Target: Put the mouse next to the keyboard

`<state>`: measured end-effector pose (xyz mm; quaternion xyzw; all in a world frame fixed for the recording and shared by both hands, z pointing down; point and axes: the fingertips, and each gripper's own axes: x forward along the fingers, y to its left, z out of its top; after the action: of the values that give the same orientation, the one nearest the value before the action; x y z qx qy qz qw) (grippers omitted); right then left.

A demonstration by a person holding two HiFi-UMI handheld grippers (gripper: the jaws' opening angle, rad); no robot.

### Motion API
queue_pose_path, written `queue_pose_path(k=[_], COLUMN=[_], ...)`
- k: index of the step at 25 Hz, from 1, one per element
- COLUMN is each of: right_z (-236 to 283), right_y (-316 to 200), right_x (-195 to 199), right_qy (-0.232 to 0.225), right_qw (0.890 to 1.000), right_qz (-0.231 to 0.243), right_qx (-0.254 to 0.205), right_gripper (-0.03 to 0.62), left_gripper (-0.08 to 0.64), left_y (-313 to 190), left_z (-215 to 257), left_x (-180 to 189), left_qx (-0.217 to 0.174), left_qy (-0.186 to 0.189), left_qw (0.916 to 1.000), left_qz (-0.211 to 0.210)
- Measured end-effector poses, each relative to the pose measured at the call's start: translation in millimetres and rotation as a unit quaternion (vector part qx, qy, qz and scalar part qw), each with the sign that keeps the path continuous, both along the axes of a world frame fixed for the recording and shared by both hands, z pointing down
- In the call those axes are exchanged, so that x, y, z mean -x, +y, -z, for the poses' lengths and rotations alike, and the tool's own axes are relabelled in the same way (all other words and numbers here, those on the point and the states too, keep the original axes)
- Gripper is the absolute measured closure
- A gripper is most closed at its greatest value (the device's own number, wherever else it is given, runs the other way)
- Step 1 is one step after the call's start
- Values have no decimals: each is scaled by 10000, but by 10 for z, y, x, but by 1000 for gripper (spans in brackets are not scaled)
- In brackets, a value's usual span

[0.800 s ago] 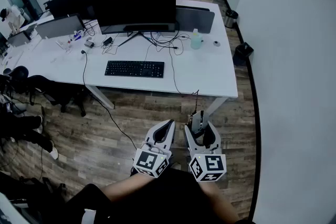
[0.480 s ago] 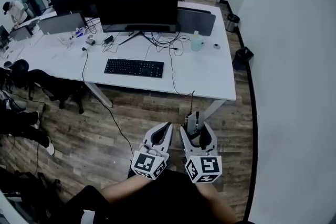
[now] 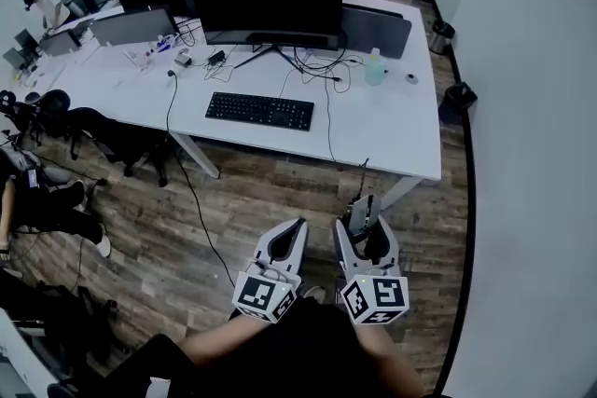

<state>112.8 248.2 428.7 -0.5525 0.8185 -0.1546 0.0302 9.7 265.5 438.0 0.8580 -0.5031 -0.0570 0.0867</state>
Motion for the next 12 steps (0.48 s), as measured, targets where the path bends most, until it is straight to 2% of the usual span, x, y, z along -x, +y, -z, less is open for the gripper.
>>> queue_pose_path(k=[3, 12], right_z=[-78, -186], right_y=[-121, -772], right_x=[30, -10], right_qy=[-45, 49], right_qw=[10000, 9991], right_qz=[-12, -260], right_qx=[74, 317], right_gripper=[279, 279], left_gripper=[557, 557], left_y=[-146, -973], left_z=[-76, -224], left_x=[60, -2], left_qx=[53, 231], left_qy=[-36, 99], left_qw=[10000, 9996], left_qz=[63, -147])
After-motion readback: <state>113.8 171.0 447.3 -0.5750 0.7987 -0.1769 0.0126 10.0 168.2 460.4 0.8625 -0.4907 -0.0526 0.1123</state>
